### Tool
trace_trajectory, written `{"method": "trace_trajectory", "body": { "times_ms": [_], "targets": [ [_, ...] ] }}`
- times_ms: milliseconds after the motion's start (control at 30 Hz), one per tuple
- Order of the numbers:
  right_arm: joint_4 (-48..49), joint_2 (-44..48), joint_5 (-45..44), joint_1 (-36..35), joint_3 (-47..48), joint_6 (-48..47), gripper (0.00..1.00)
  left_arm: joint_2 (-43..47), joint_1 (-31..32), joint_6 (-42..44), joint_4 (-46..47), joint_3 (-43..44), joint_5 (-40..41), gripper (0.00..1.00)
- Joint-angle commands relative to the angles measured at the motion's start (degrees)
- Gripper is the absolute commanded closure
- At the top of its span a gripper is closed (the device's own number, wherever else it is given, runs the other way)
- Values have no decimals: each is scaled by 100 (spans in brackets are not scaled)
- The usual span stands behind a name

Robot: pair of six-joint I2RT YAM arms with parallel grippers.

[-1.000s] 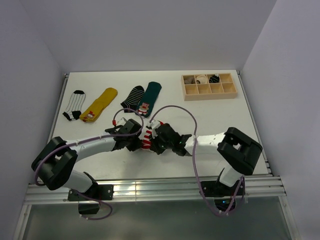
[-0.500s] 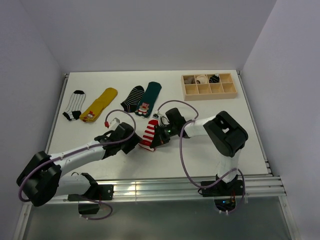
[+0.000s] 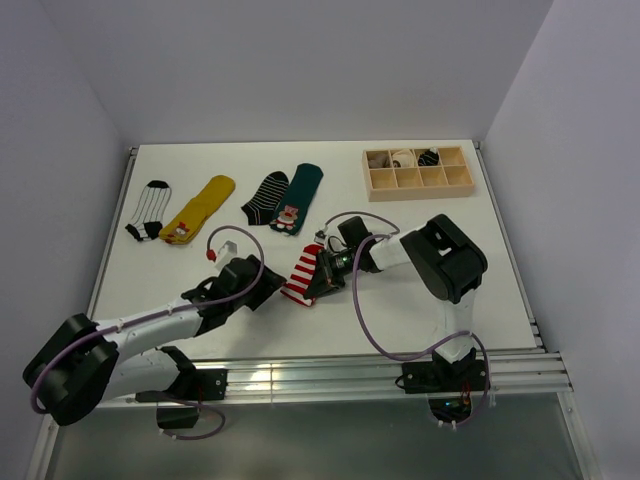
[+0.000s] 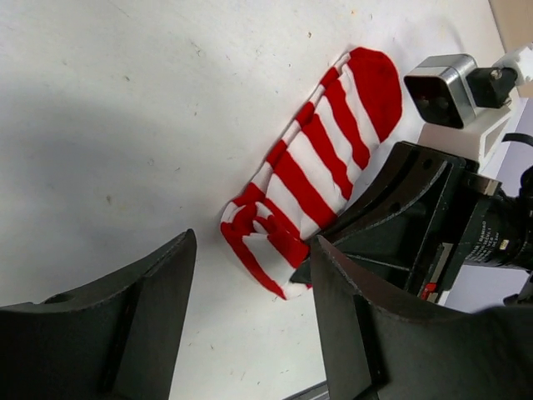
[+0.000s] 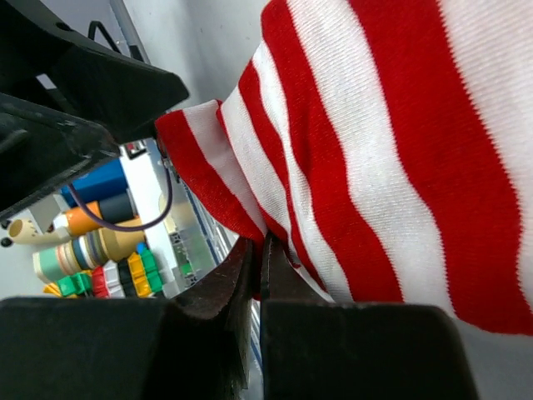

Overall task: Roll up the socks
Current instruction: Roll the sock at the center of the board.

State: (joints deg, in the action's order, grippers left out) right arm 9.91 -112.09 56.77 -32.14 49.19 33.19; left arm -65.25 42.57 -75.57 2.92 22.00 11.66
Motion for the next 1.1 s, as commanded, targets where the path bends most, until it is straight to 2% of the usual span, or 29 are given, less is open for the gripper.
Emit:
{"method": "trace_trajectory", "body": {
  "times_ms": [0,400,500,567,633,733,767,867,1033,1067],
  "targets": [
    [-42,-146,-140,59,73,223,100,-329,-3,104,613,-11,-208,38],
    [213,-137,-316,112,-58,311,100,-1411,24,-72,807,155,-594,50],
    [29,-85,-500,112,-15,127,100,-1657,41,-54,614,348,-621,58],
    [81,46,-606,112,-85,56,99,-1788,59,-2,500,445,-630,69],
    [142,178,-641,103,-146,21,94,-1833,68,77,307,595,-595,74],
    [55,617,-983,94,-252,-207,79,-1859,85,200,-87,840,-534,78],
    [-41,749,-1141,68,-252,-416,71,-1868,85,244,-194,902,-498,79],
    [-340,1311,-1729,-46,-296,-821,61,-1903,85,411,-765,1236,-393,79],
    [-517,2375,-3012,-424,-577,-1341,54,-2114,112,701,-1626,1983,-287,79],
    [-482,2516,-3510,-529,-638,-1507,53,-2219,112,745,-1819,2079,-287,79]
  ]
}}
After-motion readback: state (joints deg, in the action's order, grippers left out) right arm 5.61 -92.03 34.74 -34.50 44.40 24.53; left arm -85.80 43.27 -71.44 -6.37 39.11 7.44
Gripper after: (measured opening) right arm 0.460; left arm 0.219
